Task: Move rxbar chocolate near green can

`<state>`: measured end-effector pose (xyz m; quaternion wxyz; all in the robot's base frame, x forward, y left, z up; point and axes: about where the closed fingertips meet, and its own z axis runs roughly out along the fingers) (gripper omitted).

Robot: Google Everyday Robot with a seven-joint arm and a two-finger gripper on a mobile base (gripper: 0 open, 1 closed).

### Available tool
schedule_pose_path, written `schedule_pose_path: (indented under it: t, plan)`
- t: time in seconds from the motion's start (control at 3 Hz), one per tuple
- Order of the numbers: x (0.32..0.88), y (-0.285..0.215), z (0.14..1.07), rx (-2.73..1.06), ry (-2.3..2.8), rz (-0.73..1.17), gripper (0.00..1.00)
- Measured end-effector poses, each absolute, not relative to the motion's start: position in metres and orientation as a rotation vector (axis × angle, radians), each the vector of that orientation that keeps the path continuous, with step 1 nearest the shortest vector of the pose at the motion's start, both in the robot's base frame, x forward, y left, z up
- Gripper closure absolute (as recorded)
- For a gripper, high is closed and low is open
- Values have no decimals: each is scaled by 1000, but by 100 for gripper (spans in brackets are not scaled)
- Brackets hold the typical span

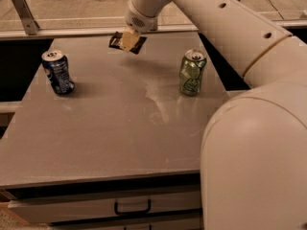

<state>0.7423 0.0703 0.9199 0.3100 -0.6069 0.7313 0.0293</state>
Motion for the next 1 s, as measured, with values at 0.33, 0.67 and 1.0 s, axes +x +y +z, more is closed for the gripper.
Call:
schedule_pose_path:
  t: [0.33, 0.67, 1.0]
  plan:
    - [728, 43, 900, -1671, 2002, 37, 100]
    - [718, 20, 886, -1715, 2055, 7, 100]
    - [711, -1, 881, -1742, 2093, -23, 100]
